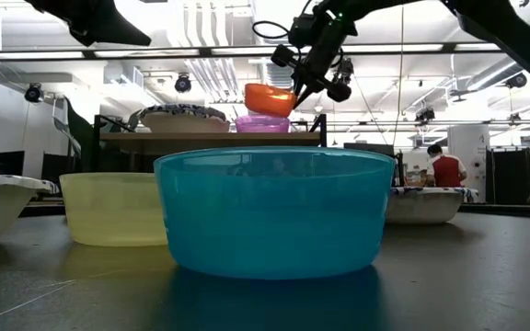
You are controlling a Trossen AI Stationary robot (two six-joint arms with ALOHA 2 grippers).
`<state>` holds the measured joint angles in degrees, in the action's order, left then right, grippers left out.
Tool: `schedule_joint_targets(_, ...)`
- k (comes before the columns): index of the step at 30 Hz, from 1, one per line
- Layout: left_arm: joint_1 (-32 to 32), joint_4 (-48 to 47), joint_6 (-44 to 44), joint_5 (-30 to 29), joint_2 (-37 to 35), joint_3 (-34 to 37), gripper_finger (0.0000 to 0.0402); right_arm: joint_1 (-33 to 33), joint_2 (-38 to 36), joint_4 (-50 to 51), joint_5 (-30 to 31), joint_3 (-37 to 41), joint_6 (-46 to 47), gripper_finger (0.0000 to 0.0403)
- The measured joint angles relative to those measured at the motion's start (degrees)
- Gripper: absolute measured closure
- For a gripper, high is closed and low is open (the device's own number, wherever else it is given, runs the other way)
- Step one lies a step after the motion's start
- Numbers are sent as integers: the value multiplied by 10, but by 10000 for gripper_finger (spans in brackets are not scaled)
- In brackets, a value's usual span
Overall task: Place and stack bowls onto a shelf
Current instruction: Stack the orange bowl on top of the purple bowl on the shelf, then stack the blue bowl on top of the orange bowl on the shelf
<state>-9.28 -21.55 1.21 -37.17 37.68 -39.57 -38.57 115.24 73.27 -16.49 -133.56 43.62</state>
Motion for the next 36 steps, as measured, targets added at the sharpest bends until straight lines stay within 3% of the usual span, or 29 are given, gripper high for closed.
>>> schedule_joint_targets(12,0,7,-3,0,9,0,402,3,0,-20,20,0,-28,388)
schedule_joint_targets(27,0,14,-10,0,17,0,402,13,0,-20,8,0,-36,278)
schedule_joint_targets(36,0,13,-10,1,19,0,402,18,-24,-20,1,1,-82,257)
